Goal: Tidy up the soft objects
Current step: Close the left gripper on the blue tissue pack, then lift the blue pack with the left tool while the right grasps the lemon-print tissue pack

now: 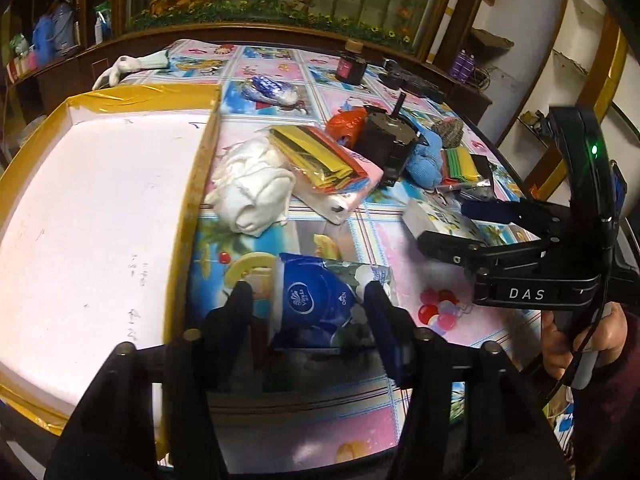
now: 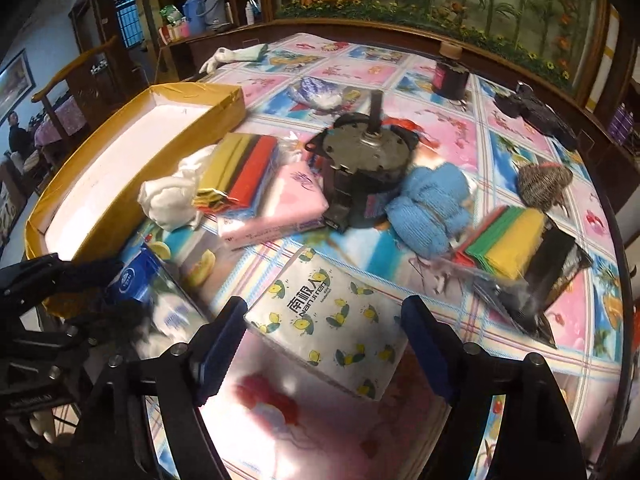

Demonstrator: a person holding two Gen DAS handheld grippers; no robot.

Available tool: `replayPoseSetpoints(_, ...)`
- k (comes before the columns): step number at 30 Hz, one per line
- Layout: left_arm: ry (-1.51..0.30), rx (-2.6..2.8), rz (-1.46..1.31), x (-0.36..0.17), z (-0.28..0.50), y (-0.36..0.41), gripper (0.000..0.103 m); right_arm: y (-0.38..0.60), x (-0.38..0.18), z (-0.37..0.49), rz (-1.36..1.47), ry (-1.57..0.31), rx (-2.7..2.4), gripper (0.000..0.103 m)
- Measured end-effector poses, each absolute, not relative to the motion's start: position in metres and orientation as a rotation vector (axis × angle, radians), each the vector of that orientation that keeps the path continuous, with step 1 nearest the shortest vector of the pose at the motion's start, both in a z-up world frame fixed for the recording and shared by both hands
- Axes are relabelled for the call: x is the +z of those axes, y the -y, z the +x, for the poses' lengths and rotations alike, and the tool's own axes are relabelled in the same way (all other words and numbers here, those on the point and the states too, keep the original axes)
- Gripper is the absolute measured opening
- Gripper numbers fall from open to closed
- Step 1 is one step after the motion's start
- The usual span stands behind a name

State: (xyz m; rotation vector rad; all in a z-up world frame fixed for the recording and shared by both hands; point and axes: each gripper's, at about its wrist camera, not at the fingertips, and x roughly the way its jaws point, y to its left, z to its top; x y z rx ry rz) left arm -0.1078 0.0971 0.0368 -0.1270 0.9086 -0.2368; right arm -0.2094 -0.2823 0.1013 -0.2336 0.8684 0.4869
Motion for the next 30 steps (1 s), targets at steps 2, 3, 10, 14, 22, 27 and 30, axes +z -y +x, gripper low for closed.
replayPoseSetpoints(2, -0.913, -0.239, -0.131, 0.037, -0.109, -0.097, 0.059, 0.288, 0.099, -0.211, -0.237, -0.868, 0.464, 0.082)
replayPoseSetpoints(3, -0.914, -0.241, -0.127, 0.037, -0.109, -0.096, 0.059, 0.291, 0.1, -0.213, -0.229, -0.866, 0.467, 0.082)
replayPoseSetpoints(10, -0.894, -0.28, -0.027, 0.046, -0.107, -0.081, 0.059, 0.306, 0.109, -0.22, -0.154, -0.864, 0.482, 0.086)
replayPoseSetpoints(14, -0.866, -0.403, 0.171, 0.059, -0.109, -0.066, 0.059, 0.319, 0.113, -0.228, -0.124, -0.862, 0.504, 0.087)
replayPoseSetpoints(22, -0.948, -0.555, 0.405, 0.032, -0.075, -0.04, 0.059, 0.345, 0.111, -0.225, -0.012, -0.911, 0.511, 0.088)
replayPoseSetpoints(27, -1.069, -0.633, 0.281, 0.025, -0.075, -0.056, 0.059, 0.351, 0.114, -0.228, 0.003, -0.913, 0.52, 0.088)
replayPoseSetpoints(30, -1.041, -0.65, 0.324, 0.032, -0.091, -0.057, 0.059, 0.348, 0.115, -0.227, -0.019, -0.908, 0.521, 0.088)
